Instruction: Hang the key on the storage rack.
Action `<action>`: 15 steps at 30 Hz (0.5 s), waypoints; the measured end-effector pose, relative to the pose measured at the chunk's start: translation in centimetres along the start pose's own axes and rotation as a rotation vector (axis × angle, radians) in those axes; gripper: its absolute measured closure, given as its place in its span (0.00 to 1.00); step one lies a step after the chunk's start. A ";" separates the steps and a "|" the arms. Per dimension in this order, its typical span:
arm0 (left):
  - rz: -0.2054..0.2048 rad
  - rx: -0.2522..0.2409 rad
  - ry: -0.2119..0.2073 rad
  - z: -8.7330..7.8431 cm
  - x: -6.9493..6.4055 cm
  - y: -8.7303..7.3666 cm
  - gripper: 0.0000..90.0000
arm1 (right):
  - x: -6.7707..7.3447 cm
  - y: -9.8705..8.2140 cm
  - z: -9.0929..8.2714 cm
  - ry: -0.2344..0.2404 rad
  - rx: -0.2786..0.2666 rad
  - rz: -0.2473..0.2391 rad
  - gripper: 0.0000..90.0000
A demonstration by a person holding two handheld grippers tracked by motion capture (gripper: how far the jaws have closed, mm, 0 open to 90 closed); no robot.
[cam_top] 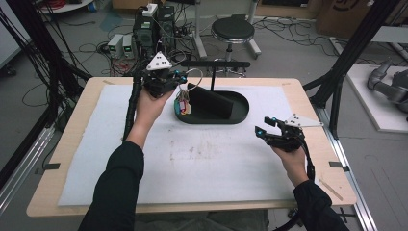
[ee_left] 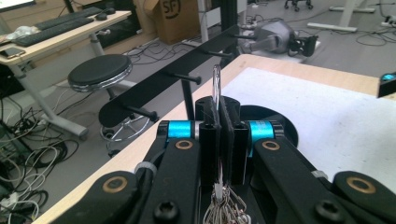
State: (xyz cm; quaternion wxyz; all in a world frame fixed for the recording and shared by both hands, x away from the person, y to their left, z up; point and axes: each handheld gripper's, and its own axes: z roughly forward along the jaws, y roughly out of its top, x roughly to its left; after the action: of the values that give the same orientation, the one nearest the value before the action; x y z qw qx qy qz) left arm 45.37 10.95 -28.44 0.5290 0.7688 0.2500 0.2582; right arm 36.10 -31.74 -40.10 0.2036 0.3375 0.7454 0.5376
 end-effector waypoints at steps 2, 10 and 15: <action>-0.004 0.005 0.007 0.3 0.2 -0.1 0.96 | 0.0 0.0 0.0 0.001 -0.002 0.001 0.42; -0.041 0.005 0.016 1.4 1.0 -0.6 0.96 | -0.1 0.0 -0.1 -0.001 -0.003 0.003 0.42; -0.070 0.012 0.029 1.9 1.7 -1.2 0.96 | 0.0 0.0 -0.1 0.000 -0.003 0.002 0.42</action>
State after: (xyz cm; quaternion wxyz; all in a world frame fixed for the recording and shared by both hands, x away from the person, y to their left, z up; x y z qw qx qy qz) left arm 47.72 11.12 -29.91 0.5296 0.7587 0.2860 0.2492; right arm 36.09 -31.82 -40.08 0.2037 0.3382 0.7441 0.5390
